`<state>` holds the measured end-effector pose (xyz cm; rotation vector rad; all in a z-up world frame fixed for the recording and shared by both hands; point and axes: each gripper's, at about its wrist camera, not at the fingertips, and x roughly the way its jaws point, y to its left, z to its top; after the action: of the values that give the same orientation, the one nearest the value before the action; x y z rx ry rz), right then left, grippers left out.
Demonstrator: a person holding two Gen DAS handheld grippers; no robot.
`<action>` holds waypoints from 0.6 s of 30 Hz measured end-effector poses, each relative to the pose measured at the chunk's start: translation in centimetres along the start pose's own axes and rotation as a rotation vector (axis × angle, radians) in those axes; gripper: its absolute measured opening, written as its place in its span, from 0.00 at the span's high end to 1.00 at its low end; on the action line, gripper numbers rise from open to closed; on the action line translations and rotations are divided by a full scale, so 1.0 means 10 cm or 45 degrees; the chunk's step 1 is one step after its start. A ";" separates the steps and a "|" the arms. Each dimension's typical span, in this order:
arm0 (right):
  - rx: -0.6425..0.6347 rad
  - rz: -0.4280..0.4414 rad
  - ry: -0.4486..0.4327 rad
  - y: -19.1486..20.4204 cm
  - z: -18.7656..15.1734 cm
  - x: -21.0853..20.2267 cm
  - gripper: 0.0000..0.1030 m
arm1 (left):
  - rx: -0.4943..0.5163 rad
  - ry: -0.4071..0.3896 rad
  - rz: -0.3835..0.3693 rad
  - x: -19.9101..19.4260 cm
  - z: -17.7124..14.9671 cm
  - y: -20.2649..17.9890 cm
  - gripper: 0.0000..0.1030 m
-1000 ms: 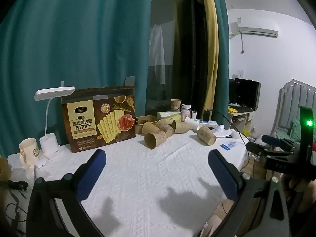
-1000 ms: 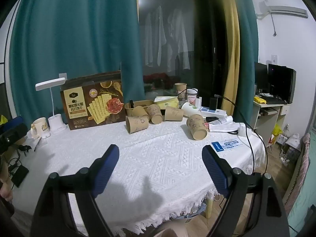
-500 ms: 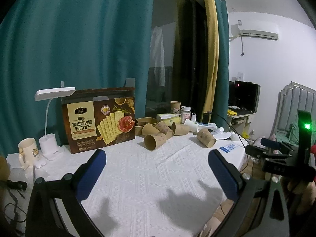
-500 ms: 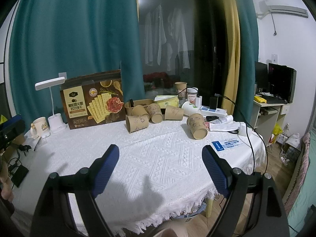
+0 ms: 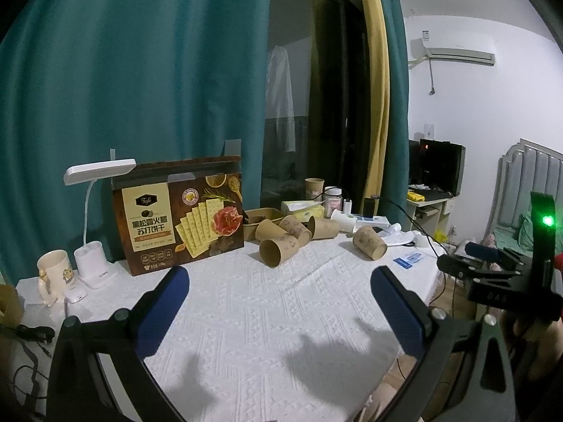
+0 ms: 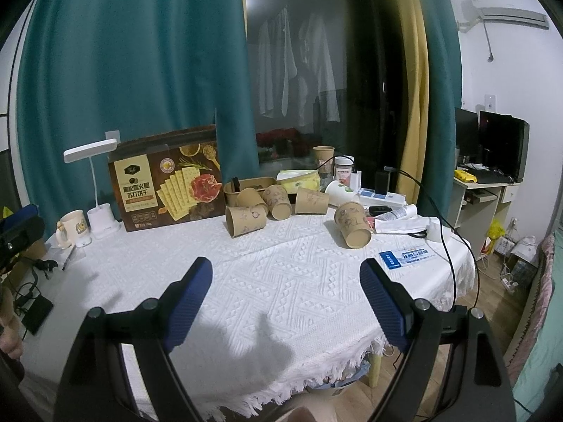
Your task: Flip cup upright
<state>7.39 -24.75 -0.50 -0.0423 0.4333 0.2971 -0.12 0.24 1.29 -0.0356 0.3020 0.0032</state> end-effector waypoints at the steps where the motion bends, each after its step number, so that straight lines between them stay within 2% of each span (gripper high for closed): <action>1: 0.000 0.000 -0.001 0.00 0.00 0.00 0.18 | 0.000 0.000 -0.001 0.00 0.00 0.00 0.00; 18: 0.003 0.002 -0.003 0.01 0.00 0.01 0.18 | 0.001 -0.007 0.001 -0.03 0.00 0.00 0.00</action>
<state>7.50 -24.64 -0.50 -0.0392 0.4311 0.2979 -0.40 0.21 1.34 -0.0344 0.2966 0.0039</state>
